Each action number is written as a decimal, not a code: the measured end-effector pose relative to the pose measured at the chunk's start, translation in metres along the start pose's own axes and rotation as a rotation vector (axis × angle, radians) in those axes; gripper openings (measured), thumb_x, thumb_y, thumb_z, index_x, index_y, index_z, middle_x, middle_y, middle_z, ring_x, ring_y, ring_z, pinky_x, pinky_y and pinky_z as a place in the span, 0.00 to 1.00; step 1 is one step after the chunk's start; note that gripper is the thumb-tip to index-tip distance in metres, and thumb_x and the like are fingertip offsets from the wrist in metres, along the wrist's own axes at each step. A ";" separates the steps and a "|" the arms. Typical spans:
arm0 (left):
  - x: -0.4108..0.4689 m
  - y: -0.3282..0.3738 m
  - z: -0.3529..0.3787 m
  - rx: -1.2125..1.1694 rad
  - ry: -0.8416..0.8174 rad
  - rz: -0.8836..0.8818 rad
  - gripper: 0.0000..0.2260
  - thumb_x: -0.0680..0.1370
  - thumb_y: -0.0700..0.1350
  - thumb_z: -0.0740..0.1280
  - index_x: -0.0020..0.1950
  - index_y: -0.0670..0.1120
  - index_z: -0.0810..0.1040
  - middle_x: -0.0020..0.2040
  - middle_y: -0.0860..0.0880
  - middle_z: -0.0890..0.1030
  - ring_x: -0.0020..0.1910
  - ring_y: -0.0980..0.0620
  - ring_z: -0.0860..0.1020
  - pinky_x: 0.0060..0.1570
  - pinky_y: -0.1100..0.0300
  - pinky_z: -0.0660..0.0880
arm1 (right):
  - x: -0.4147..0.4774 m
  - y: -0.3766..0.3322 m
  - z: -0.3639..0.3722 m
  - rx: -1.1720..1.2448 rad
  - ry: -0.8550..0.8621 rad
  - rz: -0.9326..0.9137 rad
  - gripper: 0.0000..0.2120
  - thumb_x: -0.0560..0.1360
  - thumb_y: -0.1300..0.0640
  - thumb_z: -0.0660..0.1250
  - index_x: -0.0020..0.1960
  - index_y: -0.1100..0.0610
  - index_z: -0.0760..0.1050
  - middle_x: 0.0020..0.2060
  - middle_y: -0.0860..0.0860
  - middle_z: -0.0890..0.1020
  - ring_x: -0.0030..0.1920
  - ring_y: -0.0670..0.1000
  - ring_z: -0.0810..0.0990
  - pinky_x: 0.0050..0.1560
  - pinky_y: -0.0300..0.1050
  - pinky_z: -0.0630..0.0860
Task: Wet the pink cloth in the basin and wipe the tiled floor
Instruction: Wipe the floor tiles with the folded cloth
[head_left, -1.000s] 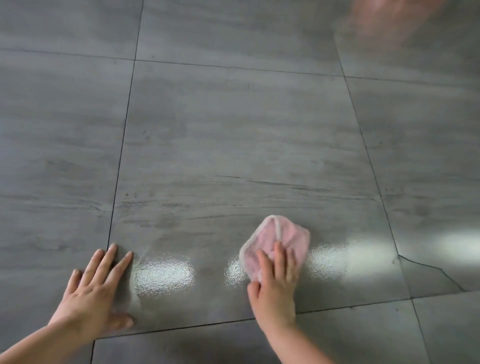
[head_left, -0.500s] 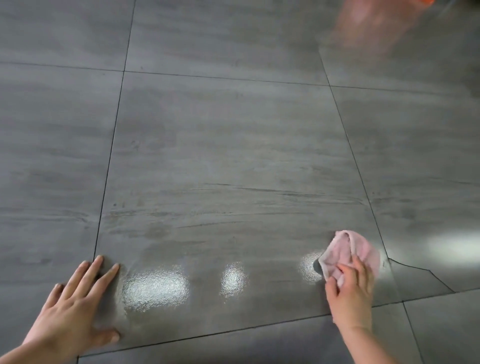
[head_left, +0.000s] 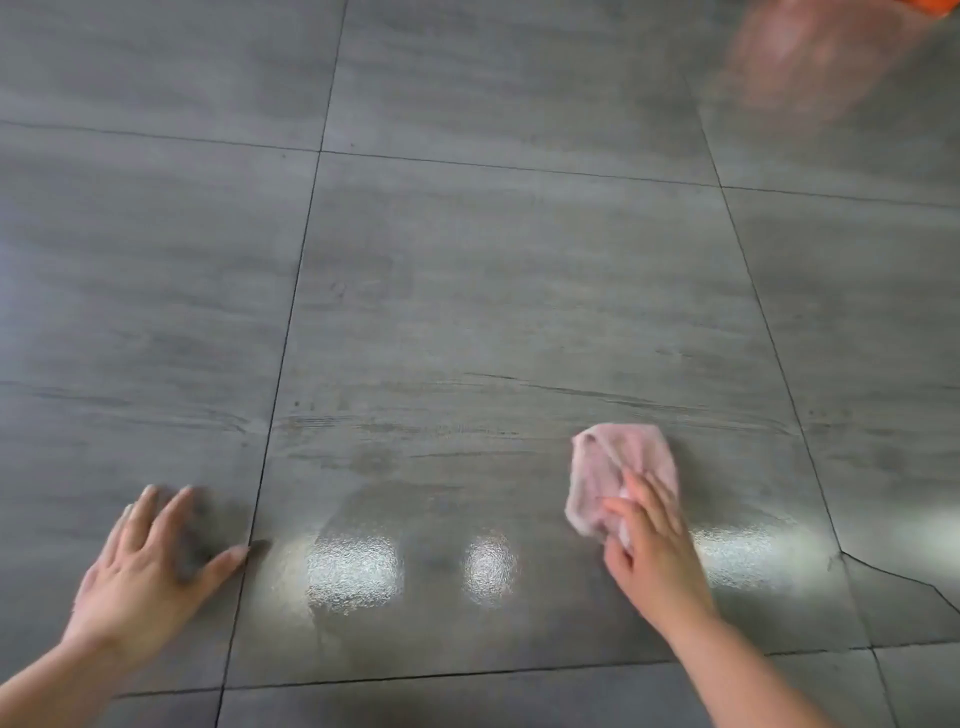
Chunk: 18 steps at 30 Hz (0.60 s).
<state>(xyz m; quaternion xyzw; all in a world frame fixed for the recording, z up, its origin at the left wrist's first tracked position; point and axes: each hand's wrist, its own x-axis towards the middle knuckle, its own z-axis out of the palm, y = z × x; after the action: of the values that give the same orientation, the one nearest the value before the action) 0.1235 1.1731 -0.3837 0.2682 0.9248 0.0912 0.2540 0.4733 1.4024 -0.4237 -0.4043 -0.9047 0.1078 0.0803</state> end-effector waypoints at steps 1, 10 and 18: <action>0.008 -0.017 -0.003 0.053 -0.010 -0.059 0.42 0.59 0.71 0.60 0.66 0.49 0.67 0.68 0.40 0.67 0.70 0.38 0.62 0.68 0.40 0.64 | 0.006 0.019 -0.008 -0.003 0.040 0.121 0.12 0.67 0.56 0.57 0.49 0.54 0.70 0.60 0.58 0.72 0.63 0.59 0.65 0.65 0.54 0.66; 0.027 -0.041 -0.015 0.168 -0.102 -0.057 0.43 0.68 0.59 0.70 0.74 0.56 0.47 0.77 0.47 0.46 0.76 0.47 0.44 0.74 0.49 0.52 | 0.071 -0.111 0.037 -0.009 -0.024 0.222 0.22 0.65 0.54 0.56 0.56 0.58 0.74 0.63 0.62 0.75 0.67 0.62 0.62 0.60 0.65 0.69; 0.016 -0.049 -0.025 -0.021 -0.007 -0.057 0.46 0.59 0.73 0.58 0.73 0.55 0.53 0.77 0.48 0.48 0.76 0.49 0.45 0.74 0.51 0.47 | 0.095 -0.108 0.041 -0.019 -0.121 -0.409 0.13 0.66 0.51 0.57 0.50 0.50 0.68 0.61 0.52 0.68 0.63 0.55 0.66 0.62 0.49 0.62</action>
<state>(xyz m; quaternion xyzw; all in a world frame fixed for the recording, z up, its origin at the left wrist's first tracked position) 0.0771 1.1402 -0.3839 0.2395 0.9301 0.0925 0.2627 0.3240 1.3980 -0.4291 -0.2059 -0.9720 0.1049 0.0420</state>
